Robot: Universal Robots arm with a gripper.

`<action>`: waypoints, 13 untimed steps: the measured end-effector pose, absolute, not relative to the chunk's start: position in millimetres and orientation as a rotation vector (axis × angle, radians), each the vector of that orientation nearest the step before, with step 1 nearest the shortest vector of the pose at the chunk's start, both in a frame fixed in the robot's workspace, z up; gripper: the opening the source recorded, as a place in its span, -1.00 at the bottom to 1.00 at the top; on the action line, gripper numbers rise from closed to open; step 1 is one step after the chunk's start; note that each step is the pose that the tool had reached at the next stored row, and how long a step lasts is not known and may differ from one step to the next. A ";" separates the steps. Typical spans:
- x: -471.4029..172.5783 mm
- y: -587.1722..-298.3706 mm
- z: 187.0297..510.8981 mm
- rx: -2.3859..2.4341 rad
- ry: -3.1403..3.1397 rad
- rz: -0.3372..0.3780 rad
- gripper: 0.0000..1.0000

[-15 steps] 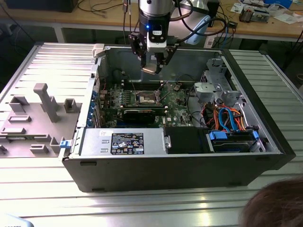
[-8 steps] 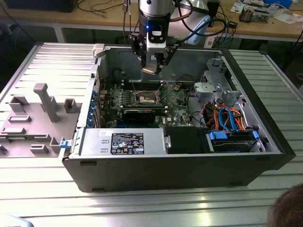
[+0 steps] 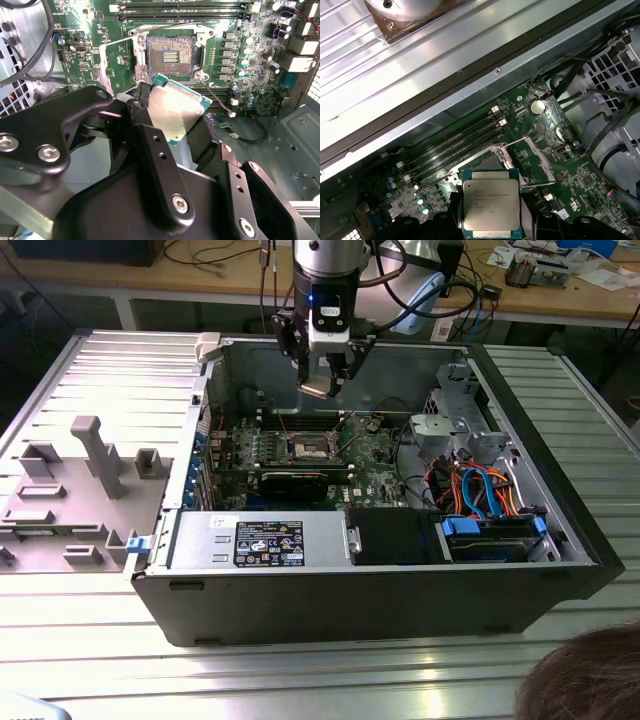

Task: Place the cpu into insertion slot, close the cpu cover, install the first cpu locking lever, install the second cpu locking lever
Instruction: 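Place the cpu into insertion slot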

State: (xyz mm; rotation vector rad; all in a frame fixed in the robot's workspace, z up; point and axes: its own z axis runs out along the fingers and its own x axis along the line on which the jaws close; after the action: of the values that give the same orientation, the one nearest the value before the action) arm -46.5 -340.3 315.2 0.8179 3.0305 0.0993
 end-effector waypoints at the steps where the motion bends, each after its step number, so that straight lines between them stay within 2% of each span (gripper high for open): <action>1: -46.5 -340.3 315.1 0.820 3.030 0.099 0.09; 13: -47.1 -340.3 311.3 0.899 3.005 0.099 0.09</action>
State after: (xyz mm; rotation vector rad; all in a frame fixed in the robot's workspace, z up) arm -47.1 -340.3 311.3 0.8995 3.0055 0.0988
